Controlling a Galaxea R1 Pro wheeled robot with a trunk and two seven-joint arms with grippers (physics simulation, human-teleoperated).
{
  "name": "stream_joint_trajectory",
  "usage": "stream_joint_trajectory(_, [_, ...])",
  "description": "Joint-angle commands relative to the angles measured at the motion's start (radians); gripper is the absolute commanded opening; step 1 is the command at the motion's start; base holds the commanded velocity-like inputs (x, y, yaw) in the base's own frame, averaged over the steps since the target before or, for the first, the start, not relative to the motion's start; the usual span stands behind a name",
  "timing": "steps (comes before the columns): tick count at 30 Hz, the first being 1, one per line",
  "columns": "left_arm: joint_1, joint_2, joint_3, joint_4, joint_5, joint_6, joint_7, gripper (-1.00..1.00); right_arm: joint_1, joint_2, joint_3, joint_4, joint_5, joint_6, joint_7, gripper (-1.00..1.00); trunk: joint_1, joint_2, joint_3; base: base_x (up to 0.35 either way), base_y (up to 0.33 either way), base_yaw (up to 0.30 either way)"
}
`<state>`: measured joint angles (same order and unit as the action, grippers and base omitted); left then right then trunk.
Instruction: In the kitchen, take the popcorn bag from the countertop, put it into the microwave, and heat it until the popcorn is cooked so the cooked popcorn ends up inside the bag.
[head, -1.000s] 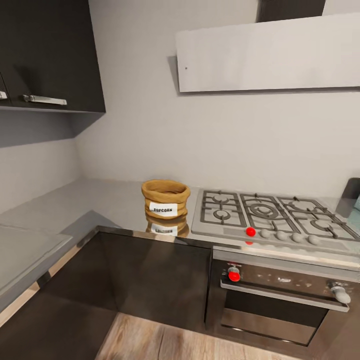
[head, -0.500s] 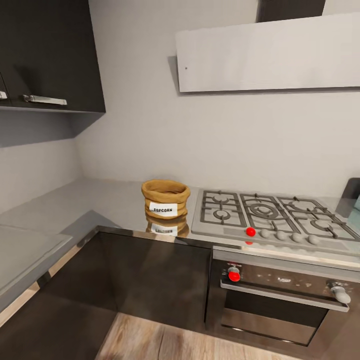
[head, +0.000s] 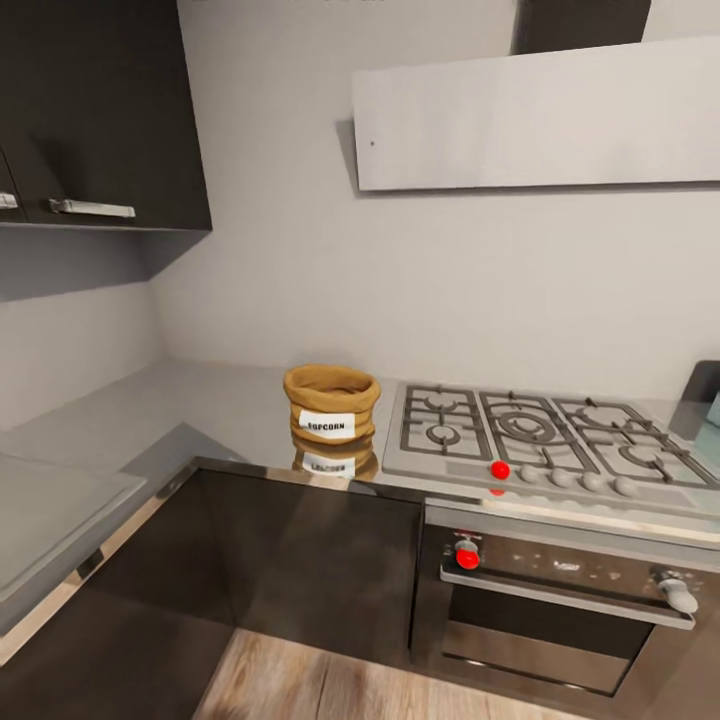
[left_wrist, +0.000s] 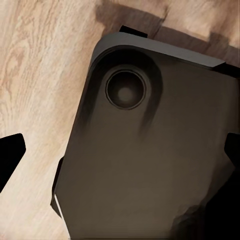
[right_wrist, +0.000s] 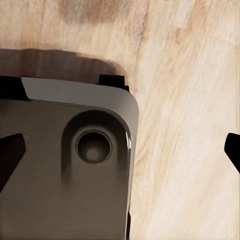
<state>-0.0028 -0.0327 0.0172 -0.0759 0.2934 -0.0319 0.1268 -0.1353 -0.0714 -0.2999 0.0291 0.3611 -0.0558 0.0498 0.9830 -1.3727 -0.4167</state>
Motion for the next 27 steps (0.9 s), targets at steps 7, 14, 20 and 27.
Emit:
stream_joint_trajectory(7, [0.000, 0.000, 0.000, 0.000, 0.004, -0.002, 0.002, 1.00, -0.001, 0.005, -0.008, 0.003, 0.005, -0.006, -0.004, 1.00, -0.027, 0.049, 0.021, 0.000, 0.000, 0.000])
stream_joint_trajectory(14, [0.000, -0.001, 0.000, 0.001, 0.004, -0.002, 0.002, 1.00, -0.001, 0.000, -0.008, 0.003, 0.006, -0.014, -0.004, 1.00, -0.054, 0.098, 0.043, 0.000, 0.000, 0.000])
stream_joint_trajectory(20, [0.000, -0.001, -0.001, -0.001, 0.004, -0.002, 0.002, 1.00, -0.001, -0.002, -0.008, 0.003, 0.006, -0.018, -0.004, 1.00, -0.077, 0.140, 0.054, 0.000, 0.000, 0.000])
stream_joint_trajectory(27, [0.000, 0.000, -0.002, -0.001, 0.004, -0.003, 0.002, 1.00, -0.001, 0.000, -0.008, 0.003, 0.007, -0.018, -0.004, 1.00, -0.104, 0.189, 0.065, 0.000, 0.000, 0.000])
